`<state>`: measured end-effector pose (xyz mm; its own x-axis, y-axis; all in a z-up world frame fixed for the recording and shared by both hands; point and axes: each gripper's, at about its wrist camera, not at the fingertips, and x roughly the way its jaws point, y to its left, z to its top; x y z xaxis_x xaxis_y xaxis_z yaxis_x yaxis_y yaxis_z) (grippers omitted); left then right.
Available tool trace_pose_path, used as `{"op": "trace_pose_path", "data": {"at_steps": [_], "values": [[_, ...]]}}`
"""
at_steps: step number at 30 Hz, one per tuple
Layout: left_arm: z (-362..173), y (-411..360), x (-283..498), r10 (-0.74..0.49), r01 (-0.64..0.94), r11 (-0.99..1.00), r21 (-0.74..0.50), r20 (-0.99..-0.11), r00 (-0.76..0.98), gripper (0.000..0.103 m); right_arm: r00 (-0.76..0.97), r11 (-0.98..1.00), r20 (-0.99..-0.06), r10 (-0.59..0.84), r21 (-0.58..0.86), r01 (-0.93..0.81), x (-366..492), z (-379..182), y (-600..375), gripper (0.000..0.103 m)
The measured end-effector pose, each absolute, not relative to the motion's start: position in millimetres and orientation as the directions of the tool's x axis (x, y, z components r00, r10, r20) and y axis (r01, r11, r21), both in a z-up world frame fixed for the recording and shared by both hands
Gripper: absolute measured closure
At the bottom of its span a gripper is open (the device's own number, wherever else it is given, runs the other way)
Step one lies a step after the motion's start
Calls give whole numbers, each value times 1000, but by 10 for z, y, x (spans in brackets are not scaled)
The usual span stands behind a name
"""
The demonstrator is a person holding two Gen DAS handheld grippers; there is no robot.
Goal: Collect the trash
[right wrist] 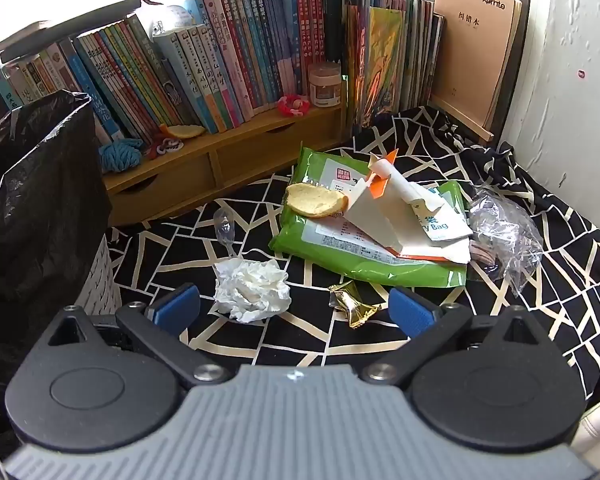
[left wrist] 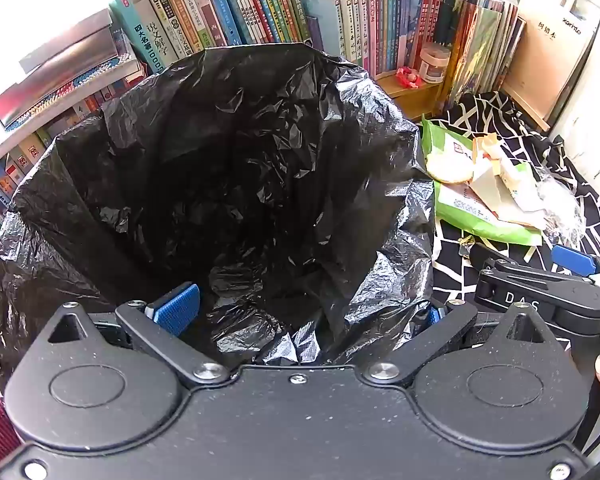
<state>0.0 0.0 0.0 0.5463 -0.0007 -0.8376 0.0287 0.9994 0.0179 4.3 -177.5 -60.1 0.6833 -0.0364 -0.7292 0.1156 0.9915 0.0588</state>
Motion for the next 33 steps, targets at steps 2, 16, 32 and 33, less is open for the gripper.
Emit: {"op": "trace_pose_path", "data": {"at_steps": [2,16,32,33], "values": [[0,0,0,1,28,999,20,-837,547,0,683,991,-730,-36,59,116,44,-603,-1775,0],[0,0,-1,4,28,999,23,-840,543,0,682,991,-731,-36,60,116,73,-610,-1788,0],[-3,-1,5,3,28,999,22,-841,540,0,682,991,-730,-34,62,116,45,-608,-1776,0],[-3,-2,5,4,28,999,22,-841,541,0,682,991,-730,-34,62,116,45,-607,-1776,0]]}}
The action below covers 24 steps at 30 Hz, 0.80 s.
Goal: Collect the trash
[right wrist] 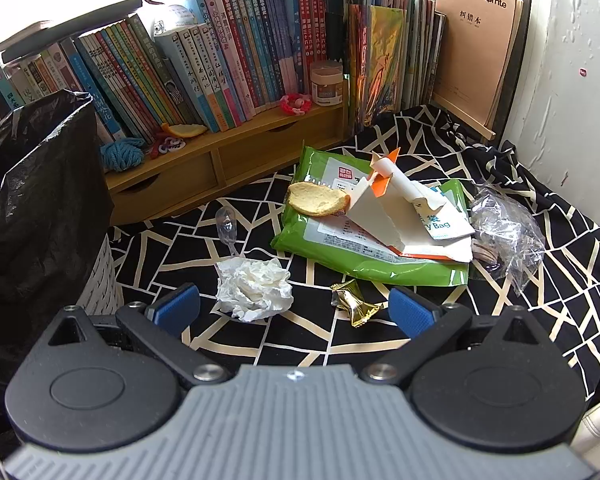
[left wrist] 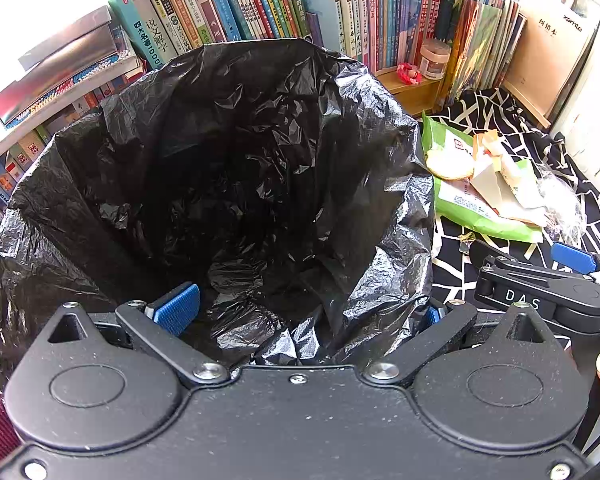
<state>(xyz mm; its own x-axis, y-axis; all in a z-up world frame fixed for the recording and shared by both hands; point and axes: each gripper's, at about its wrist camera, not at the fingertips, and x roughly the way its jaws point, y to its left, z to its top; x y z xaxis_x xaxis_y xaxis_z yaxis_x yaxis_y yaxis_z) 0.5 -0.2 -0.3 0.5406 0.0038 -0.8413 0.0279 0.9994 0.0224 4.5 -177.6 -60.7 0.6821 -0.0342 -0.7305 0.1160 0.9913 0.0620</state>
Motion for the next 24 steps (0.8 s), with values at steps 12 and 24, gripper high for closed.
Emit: {"op": "trace_pose_path", "data": {"at_steps": [12,24], "values": [[-31,5,6,4,28,999,22,-842,539,0,682,991,-730,-33,63,116,47,-611,-1777,0],[-31,4,8,4,28,999,22,-843,538,0,681,991,-731,-33,64,116,53,-619,-1775,0]]}}
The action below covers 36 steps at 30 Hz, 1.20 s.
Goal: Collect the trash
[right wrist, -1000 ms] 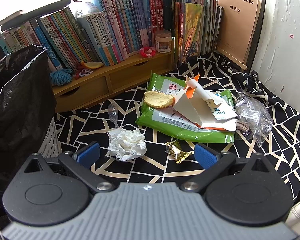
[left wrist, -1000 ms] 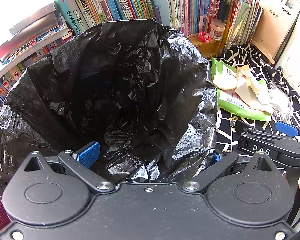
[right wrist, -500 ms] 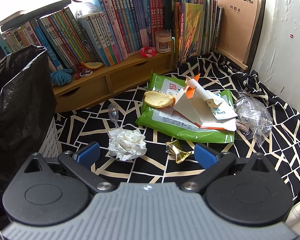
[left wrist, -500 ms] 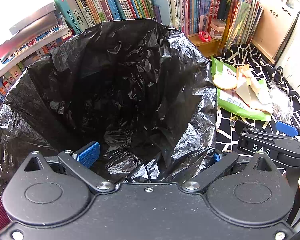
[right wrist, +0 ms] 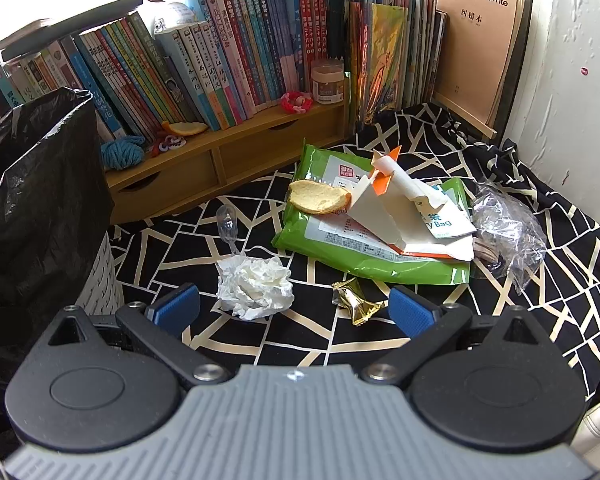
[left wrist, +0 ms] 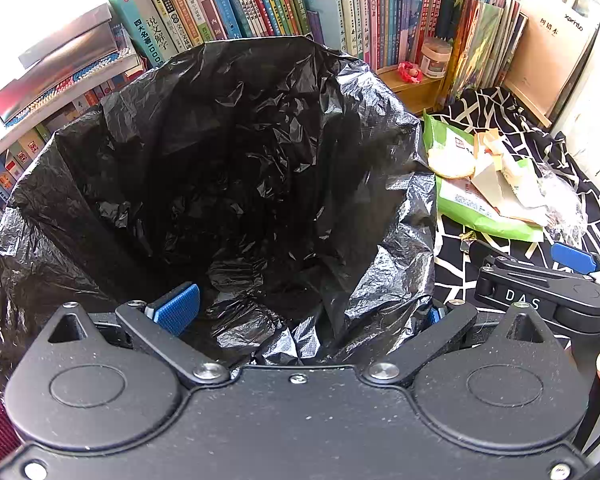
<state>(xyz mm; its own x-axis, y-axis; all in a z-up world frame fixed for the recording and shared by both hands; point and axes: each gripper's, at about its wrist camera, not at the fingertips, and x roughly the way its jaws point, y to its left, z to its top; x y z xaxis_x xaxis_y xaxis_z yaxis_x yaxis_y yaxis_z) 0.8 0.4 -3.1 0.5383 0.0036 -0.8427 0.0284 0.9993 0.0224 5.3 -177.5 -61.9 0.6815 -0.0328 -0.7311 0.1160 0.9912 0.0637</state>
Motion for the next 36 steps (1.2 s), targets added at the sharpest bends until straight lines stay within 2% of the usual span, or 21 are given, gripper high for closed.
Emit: {"op": "trace_pose_path", "data": {"at_steps": [36], "values": [[-21,-9,-81,12,33,999,36,-834,552,0,696,986,-716,-54,72,151,80,-702,-1832,0]]}}
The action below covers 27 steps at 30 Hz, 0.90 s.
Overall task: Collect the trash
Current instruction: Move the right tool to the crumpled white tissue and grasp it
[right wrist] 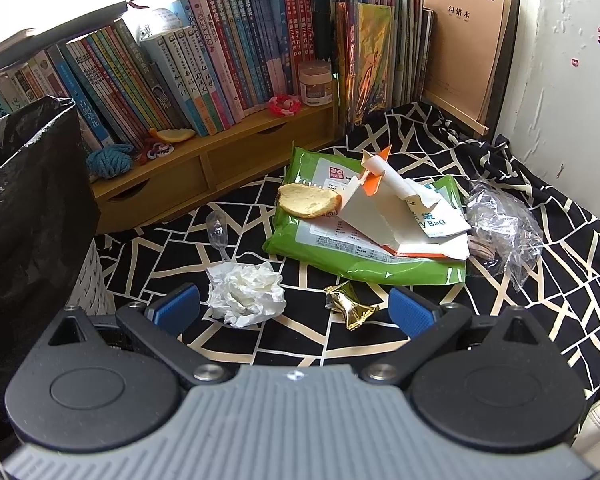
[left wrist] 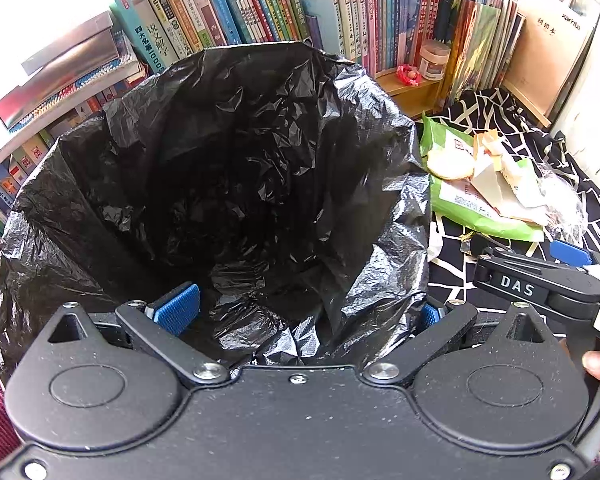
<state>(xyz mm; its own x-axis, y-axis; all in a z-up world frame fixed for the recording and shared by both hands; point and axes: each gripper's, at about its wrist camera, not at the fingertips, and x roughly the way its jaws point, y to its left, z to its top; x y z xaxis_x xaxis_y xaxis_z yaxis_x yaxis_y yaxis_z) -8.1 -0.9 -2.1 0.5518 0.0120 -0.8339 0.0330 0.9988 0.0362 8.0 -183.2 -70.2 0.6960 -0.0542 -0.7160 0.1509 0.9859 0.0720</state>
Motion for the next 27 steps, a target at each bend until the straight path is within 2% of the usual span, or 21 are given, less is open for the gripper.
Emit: {"op": "trace_pose_path", "data": {"at_steps": [10,15,21,27], "values": [[99,-35,-249,13,59,997,59,-812,584,0,688,979,-719,-100,54,198,321,-969,-1954,0],[104,-22,-365,16,77,994,79,-798,602,0,674,992,-736,-61,33,125,466,-1168,-1872,0],[127,14,-418,1,87,994,71,-785,619,1,651,997,-757,-58,-76,0,603,-1402,-1601,0],[122,109,-474,5,66,996,63,-761,648,2,618,995,-785,-41,-87,-45,765,-1780,-1483,0]]}}
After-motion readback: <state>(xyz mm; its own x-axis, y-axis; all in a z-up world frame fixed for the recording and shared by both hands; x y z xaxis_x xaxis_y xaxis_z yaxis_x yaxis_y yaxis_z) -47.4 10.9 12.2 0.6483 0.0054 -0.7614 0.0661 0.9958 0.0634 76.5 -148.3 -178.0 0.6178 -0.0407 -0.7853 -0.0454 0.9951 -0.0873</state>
